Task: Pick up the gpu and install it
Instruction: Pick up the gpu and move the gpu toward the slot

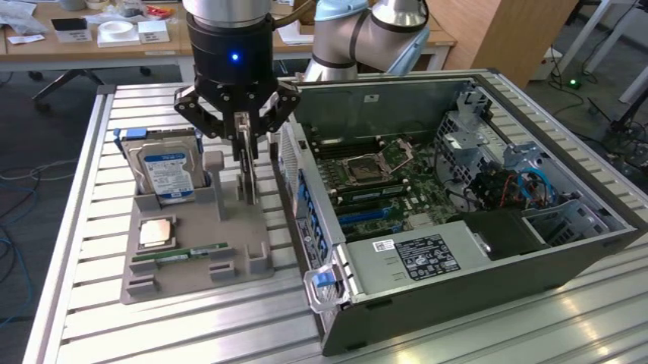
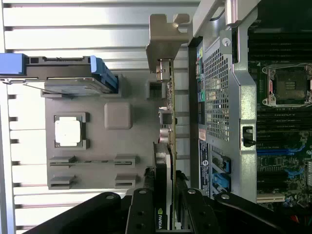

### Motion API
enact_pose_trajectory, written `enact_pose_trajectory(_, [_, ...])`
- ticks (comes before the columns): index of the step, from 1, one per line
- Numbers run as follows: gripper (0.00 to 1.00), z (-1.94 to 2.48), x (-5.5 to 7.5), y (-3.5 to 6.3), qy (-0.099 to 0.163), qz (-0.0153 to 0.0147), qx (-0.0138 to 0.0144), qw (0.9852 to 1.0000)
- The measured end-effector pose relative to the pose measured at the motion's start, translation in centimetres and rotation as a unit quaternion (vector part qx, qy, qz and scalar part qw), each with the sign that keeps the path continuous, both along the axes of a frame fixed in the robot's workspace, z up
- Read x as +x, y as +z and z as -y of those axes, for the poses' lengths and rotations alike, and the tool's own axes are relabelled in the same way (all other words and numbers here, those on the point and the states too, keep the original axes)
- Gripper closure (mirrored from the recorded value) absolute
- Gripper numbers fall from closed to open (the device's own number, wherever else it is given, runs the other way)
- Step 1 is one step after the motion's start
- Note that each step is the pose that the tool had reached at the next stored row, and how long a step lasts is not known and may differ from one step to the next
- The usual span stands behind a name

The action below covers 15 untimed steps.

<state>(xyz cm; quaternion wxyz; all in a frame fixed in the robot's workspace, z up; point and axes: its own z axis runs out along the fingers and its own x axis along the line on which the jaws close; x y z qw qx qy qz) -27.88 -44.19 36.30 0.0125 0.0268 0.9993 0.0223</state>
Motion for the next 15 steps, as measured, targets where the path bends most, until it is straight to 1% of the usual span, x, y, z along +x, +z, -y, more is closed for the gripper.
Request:
enact_pose_trajectory(11, [0.74,0.00,0.00,0.01,0.000,0.0001,0.0000,1.0000])
enact_pose_trajectory(15, [0.74,0.00,0.00,0.52,0.000,0.0000,0.0000,1.0000])
